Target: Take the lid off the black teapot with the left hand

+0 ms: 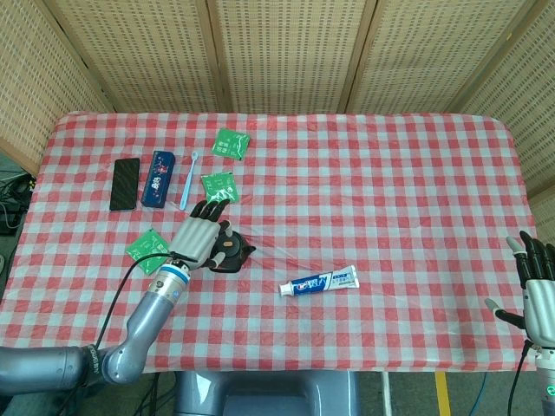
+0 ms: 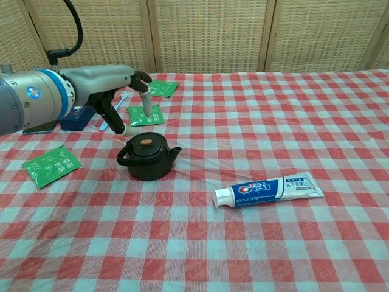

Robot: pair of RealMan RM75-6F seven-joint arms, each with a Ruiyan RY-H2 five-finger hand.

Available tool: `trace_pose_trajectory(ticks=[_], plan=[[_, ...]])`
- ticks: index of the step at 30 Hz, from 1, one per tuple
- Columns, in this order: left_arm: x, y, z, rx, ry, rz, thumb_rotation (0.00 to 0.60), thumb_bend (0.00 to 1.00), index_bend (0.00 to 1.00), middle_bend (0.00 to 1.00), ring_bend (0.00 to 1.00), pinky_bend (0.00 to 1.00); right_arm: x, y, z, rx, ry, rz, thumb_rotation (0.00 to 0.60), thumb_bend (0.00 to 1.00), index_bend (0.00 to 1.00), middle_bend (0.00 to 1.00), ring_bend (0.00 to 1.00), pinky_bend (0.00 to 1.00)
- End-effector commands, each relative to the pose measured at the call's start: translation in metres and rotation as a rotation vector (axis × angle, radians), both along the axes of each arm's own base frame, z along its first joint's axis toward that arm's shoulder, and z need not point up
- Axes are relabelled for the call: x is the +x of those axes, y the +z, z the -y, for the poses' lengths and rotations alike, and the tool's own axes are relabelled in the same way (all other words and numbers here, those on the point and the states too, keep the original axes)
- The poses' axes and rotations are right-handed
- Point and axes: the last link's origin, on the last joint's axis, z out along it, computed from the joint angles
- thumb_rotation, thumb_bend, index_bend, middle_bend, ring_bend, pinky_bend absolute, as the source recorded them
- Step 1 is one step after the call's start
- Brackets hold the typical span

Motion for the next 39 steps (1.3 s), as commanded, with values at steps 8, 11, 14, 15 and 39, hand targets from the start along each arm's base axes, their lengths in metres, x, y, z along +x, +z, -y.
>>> trace_pose_trajectory(ticks=[8,11,14,15,39], plan=[[-0.003,-0.019,-0.013,0.007,0.056,-0.017,0.600,0.31,0.42,0.00,0.00,0.00,-0.002,0.001,0.002,0.005,-0.007,0.006,0.600,0.00,0.05,0.00,0.00,0.00],[-0.005,-0.023,-0.014,0.000,0.063,-0.021,0.600,0.32,0.43,0.00,0.00,0.00,-0.003,0.002,0.002,0.003,-0.011,0.008,0.600,0.00,0.05,0.00,0.00,0.00],[-0.009,-0.025,-0.017,0.004,0.072,-0.032,0.600,0.34,0.43,0.00,0.00,0.00,-0.003,0.004,0.002,-0.001,-0.012,0.014,0.600,0.00,0.05,0.00,0.00,0.00],[-0.009,-0.025,-0.018,0.007,0.074,-0.033,0.600,0.34,0.43,0.00,0.00,0.00,-0.003,0.004,0.002,-0.001,-0.012,0.014,0.600,0.00,0.05,0.00,0.00,0.00],[-0.013,-0.042,-0.021,-0.008,0.089,-0.041,0.600,0.34,0.46,0.00,0.00,0.00,-0.005,0.005,0.003,0.004,-0.021,0.024,0.600,0.00,0.05,0.00,0.00,0.00]])
